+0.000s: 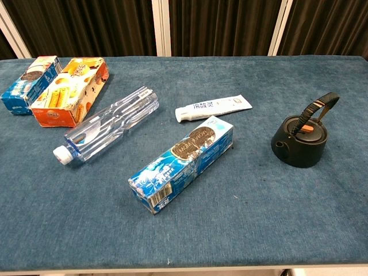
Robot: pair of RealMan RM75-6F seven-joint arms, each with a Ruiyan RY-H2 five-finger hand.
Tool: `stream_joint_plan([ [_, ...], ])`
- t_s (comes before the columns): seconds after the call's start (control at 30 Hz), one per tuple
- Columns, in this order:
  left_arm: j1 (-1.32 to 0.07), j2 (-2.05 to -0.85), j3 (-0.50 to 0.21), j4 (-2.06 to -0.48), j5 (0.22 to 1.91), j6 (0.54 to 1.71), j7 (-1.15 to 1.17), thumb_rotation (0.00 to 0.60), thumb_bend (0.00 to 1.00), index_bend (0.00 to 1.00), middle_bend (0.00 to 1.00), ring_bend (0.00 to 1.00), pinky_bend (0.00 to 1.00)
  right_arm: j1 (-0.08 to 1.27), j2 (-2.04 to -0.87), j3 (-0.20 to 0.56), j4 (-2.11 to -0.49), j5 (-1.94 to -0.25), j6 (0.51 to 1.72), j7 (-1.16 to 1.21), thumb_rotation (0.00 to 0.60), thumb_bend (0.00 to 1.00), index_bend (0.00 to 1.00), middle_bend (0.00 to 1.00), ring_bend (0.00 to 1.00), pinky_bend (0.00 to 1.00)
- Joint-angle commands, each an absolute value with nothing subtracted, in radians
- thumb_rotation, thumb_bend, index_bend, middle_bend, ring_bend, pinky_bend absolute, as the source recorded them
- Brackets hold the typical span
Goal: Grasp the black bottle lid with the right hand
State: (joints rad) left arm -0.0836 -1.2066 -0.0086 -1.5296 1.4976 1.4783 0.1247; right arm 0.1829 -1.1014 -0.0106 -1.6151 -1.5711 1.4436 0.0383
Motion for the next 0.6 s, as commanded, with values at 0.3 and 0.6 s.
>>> stream_joint_plan([
  [0.3,-0.087,-1.212,-0.02,-1.541,1.486,1.473,0.136,0.6,0.05,0.14,0.11,0.02,0.0,0.29,-1.081,0.012,-1.647,-1.627,1.307,0.064,0.6,0.0,0.0,0.08,0.01,0.0],
  [0.6,-0.092,-1.216,-0.024,-1.556,1.485,1.469,0.149,0.6,0.05,0.14,0.11,0.02,0.0,0.51,-1.137,0.063,-1.674,-1.643,1.02,-0.053,0.6,0.0,0.11,0.11,0.07,0.0],
])
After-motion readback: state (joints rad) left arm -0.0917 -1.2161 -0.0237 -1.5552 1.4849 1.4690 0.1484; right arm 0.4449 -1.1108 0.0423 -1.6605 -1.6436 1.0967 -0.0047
